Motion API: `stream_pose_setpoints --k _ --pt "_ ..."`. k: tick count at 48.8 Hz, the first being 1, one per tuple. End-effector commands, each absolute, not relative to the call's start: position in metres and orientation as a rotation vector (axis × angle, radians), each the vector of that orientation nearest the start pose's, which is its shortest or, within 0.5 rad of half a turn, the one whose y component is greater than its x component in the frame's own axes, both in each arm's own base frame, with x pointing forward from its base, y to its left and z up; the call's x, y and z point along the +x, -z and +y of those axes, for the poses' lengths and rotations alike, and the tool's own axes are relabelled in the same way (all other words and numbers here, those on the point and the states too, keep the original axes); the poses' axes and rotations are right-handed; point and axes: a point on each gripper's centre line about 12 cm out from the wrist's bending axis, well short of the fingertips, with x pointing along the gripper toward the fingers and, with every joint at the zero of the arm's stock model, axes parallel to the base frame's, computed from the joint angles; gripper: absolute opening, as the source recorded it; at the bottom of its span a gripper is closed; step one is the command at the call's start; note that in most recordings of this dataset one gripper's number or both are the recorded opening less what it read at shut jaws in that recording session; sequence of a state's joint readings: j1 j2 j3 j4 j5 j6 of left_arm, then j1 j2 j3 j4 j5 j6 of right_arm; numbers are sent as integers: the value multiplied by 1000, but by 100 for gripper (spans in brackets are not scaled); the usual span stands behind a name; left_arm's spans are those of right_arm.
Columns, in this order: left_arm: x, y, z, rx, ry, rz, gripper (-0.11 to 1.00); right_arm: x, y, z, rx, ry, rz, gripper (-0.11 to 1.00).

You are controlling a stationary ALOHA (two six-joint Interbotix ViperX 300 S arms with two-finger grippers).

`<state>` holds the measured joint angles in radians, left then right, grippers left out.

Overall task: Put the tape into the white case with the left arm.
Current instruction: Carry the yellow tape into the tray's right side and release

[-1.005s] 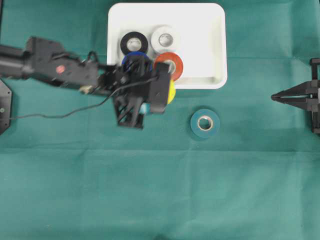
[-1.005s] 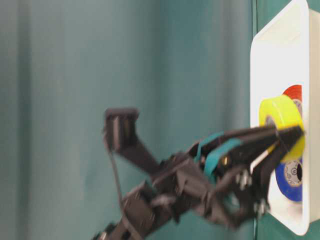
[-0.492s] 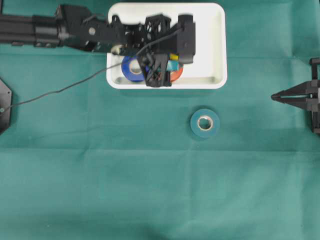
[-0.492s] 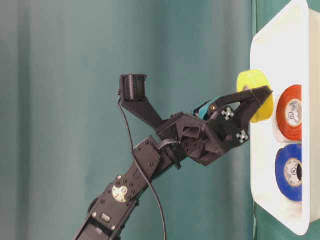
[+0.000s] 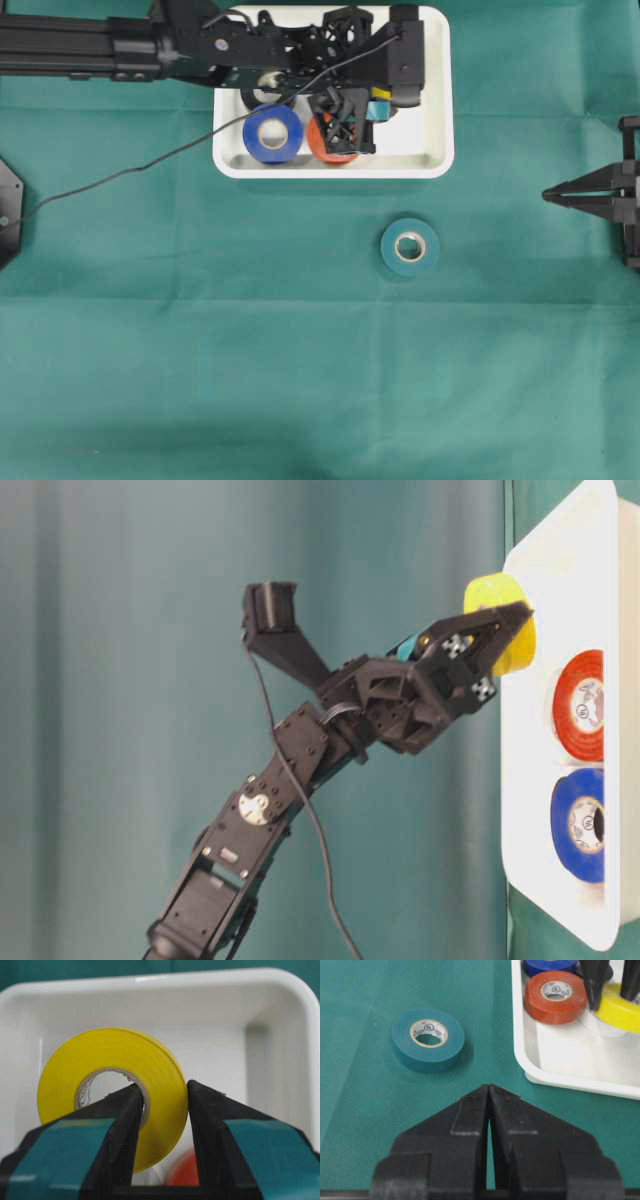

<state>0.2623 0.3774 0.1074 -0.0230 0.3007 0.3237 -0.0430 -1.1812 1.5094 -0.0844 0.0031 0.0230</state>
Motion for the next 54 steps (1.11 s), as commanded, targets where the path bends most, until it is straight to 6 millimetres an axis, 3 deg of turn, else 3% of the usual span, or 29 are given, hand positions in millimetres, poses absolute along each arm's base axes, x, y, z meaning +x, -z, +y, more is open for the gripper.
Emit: stream_pose_setpoints --k 1,14,16,24,27,41,54 --pt "505 -182 138 188 -138 754 26 143 -167 -6 -54 32 313 -9" --pt "505 -181 139 181 -141 757 27 143 -167 -6 -54 32 311 -9" --pt "505 -180 138 181 -139 759 34 143 -167 -6 -54 34 311 -9" --pt "501 -176 137 181 -133 784 83 143 -166 -6 -54 34 316 -10" --pt "501 -176 137 181 -133 785 92 143 -166 -6 -54 34 316 -9" --pt "490 -187 134 175 -137 776 88 143 -166 -6 -54 32 316 -9" --pt "449 -203 108 181 -108 781 88 143 -167 -6 -54 34 313 -10"
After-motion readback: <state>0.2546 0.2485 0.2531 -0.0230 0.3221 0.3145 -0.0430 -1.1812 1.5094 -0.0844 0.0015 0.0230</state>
